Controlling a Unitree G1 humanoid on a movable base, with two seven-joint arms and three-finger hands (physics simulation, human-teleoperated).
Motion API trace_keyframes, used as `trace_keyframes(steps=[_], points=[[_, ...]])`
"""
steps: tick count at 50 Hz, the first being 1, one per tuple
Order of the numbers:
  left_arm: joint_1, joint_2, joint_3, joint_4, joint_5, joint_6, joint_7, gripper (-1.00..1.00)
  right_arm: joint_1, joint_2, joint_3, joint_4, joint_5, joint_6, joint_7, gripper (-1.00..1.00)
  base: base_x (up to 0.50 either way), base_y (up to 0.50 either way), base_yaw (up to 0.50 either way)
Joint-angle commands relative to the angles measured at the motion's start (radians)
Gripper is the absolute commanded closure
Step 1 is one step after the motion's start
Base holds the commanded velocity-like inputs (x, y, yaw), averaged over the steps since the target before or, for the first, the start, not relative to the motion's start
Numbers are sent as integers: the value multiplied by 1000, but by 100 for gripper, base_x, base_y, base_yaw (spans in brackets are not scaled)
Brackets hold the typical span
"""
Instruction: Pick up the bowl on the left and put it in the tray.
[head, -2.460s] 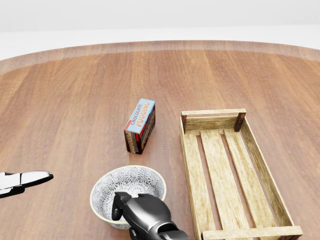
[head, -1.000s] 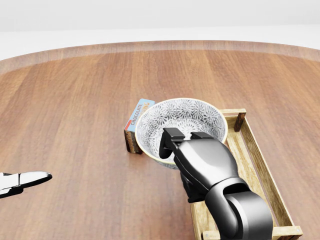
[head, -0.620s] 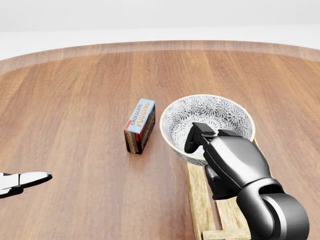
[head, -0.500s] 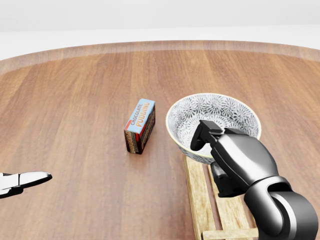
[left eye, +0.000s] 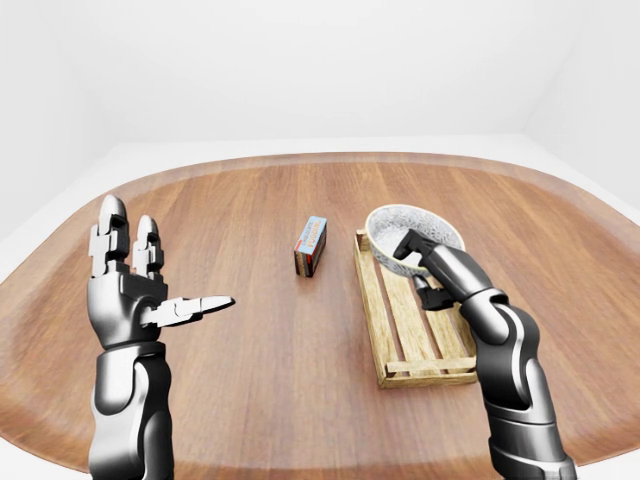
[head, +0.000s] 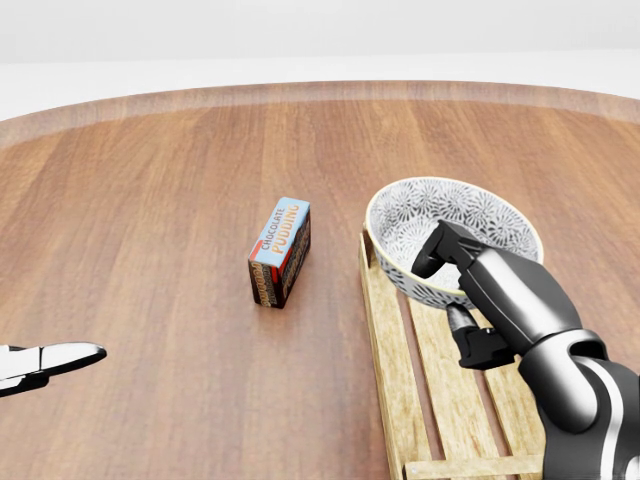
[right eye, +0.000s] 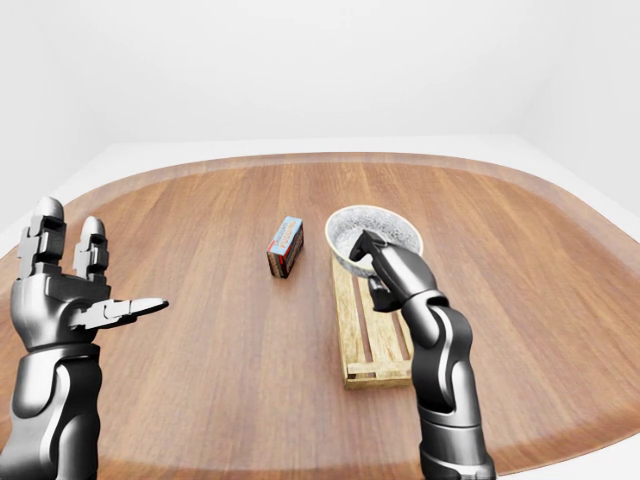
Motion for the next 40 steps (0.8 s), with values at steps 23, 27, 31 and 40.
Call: trace_keyframes(steps=[23,27,31,40], points=[[8,-6,-3,-10,4,0,-3,-100,-94,-64,0,390,150,0,-251,100,0,0,0],[8,-5,-1,-12,2,0,-3,-100,-106,-65,3,430,157,0,-266,100,0,0,0],[5,-4,0,-8,1,0,-2,-100,-111,-71,7,462,151,0,-284,100,0,0,0],[2,-3,-3,1,3,0,-3,-100,-136,-72,25,525,110,0,-322,100,0,0,0]])
